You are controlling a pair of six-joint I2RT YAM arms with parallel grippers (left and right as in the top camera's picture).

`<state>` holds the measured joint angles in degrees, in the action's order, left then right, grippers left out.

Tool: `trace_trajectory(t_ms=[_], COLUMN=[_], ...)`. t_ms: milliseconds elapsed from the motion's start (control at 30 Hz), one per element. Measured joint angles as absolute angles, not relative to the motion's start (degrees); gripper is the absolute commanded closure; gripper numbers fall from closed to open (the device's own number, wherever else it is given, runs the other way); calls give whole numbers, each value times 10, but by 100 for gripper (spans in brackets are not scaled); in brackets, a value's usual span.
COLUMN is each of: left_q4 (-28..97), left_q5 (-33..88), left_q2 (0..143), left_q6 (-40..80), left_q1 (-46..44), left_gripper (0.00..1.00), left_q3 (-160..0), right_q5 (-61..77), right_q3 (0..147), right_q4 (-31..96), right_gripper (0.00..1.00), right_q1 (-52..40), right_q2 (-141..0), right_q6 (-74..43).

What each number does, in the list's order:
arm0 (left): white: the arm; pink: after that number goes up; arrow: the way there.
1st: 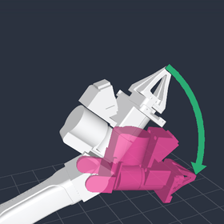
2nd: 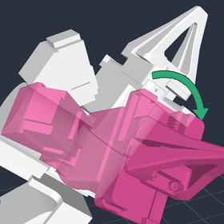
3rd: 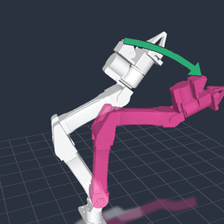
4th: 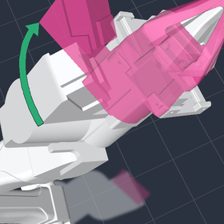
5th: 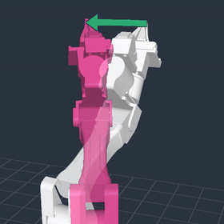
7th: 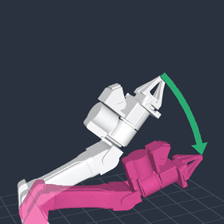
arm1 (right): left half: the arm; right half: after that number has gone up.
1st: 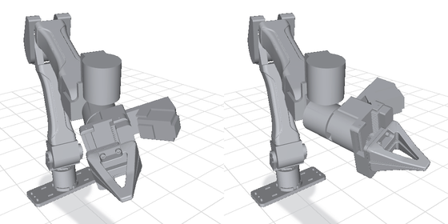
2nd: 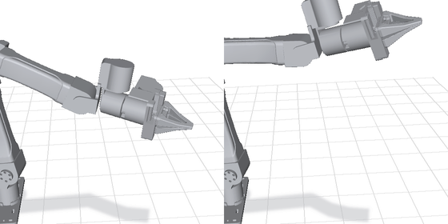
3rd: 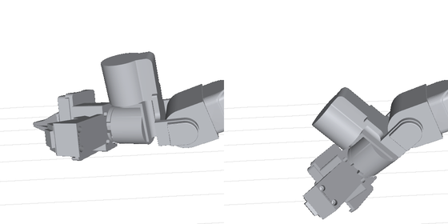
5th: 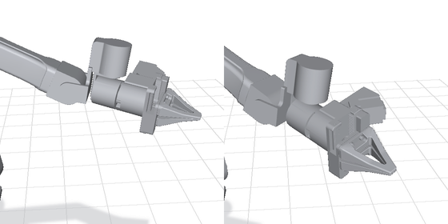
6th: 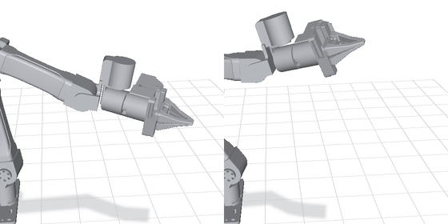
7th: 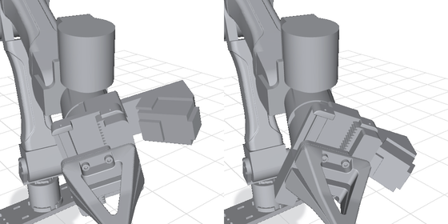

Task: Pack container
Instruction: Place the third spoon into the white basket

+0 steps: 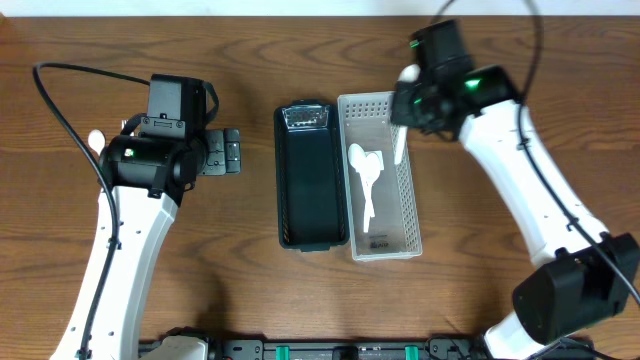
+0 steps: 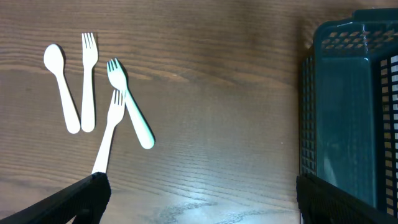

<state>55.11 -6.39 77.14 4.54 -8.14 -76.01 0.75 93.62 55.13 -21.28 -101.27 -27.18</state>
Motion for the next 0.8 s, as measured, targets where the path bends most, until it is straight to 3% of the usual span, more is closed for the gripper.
trace_trajectory(t_ms=[267,333,400,733,767,800], left_q4=[551,551,551,551,551,551], left_q5=[-64,-64,-64,-64,-64,-64], left_q2=[771,771,771,771,771,771], left_q6=[45,45,45,45,45,45], left_q1=[-81,-81,-81,-81,-81,-81], left_gripper=[2,2,2,2,2,2], left_q3=[-760,-760,-760,-760,-760,-760], right_q5=[10,11,11,10,8,3], right_q3=[926,921,915,936,945,954], right_q4=[576,578,579,631,643,653], right_gripper=[96,91,79,74,72,62], right_q1=[-270,-276,-279,-274,-270,-263], right_q2=[-1092,-1130,-1162,-1172,-1164,-1152], right_q6=[-209,-200,-194,-154,-152,-148])
